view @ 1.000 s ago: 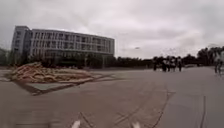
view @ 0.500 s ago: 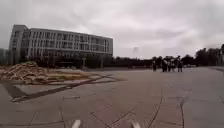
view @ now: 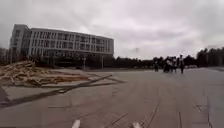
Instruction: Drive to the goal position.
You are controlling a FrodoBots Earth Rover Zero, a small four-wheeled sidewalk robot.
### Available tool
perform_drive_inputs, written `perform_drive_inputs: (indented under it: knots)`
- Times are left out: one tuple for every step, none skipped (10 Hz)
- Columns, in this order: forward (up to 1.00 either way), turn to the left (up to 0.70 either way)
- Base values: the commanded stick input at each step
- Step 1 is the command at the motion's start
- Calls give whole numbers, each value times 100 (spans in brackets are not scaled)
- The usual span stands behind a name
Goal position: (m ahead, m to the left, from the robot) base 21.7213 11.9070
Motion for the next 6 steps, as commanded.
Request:
perform_drive_inputs:
  knots:
    - [100,0]
    - [100,0]
    - [100,0]
    - [100,0]
    - [100,0]
    - [100,0]
